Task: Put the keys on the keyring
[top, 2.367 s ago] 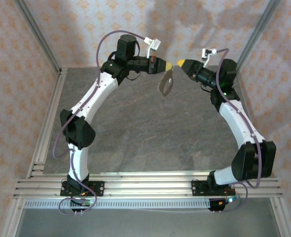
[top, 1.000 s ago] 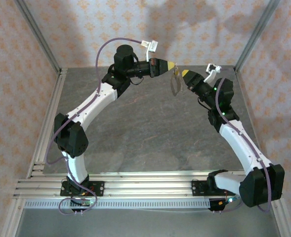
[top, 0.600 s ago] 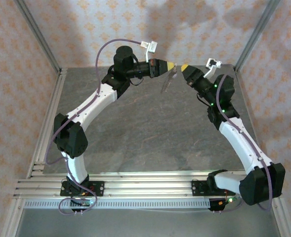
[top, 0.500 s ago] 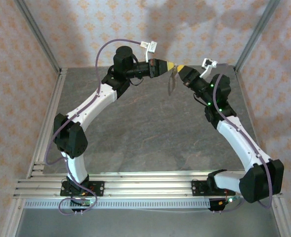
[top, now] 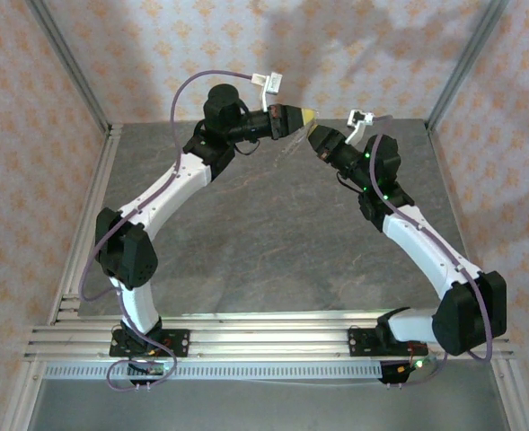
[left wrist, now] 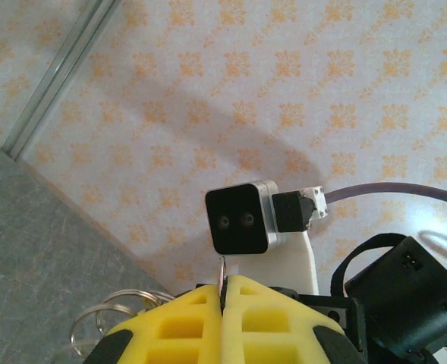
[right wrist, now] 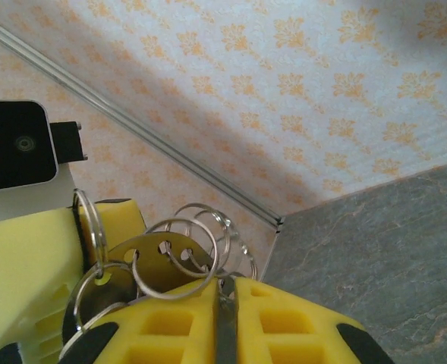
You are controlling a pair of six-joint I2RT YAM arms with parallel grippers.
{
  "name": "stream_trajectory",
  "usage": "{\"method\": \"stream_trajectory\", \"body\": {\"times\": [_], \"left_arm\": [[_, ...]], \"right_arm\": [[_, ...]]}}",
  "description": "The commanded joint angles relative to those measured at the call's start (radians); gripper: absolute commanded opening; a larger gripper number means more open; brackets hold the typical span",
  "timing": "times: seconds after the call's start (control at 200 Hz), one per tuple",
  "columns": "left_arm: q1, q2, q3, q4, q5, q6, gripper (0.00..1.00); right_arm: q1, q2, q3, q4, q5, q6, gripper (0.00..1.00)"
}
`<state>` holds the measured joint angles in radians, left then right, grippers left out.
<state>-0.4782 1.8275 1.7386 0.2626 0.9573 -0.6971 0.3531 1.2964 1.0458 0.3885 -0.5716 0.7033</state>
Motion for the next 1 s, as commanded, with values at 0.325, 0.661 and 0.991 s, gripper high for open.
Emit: {"method": "stream_trajectory", "body": {"times": [0.325,0.661,0.991], "left_arm": [[-0.016,-0.066,-0.032,0.096,-0.043,-0.027,0.00],[-0.016,-0.085,-0.067,0.122,-0.078,-0.036,0.00],[-0.015,-0.082,-0.073,0.127,-0.068,-0.038,0.00]], "right_arm": [[0.006,-0.092,-0.011,-0.074,0.037,-0.088,0.14],[-0.075,-0.188,-0.070,-0.105,0.056,-0.082,0.14],[-0.112,-0.160,0.005,-0.058,0.007,-0.045,0.21]]}}
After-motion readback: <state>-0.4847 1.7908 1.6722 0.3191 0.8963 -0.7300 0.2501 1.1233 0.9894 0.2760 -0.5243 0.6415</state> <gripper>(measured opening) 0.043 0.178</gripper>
